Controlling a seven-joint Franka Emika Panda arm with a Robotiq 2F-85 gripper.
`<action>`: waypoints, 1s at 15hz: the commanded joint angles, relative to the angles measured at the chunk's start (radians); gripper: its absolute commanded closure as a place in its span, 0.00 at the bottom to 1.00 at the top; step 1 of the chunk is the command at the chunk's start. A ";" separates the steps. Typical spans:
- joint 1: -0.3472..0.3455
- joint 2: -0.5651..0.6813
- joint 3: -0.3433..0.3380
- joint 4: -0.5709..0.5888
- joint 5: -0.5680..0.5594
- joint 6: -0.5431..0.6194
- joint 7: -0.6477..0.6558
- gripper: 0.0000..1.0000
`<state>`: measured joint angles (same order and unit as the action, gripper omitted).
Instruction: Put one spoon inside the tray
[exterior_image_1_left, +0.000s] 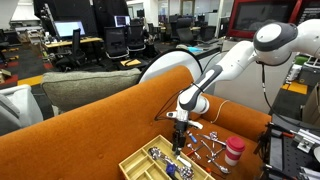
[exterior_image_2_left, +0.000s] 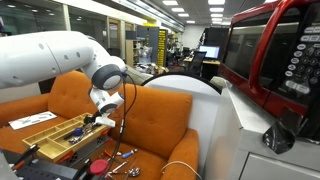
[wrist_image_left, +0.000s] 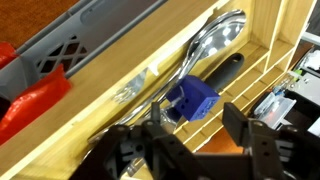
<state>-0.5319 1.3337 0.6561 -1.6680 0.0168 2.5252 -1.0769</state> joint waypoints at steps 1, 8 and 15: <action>-0.003 -0.066 -0.036 -0.031 0.077 0.024 -0.027 0.02; 0.019 -0.130 -0.151 -0.018 0.159 0.053 0.019 0.00; 0.050 -0.153 -0.190 -0.031 0.162 0.057 0.083 0.00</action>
<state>-0.5000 1.1861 0.4816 -1.7051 0.1461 2.5874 -0.9745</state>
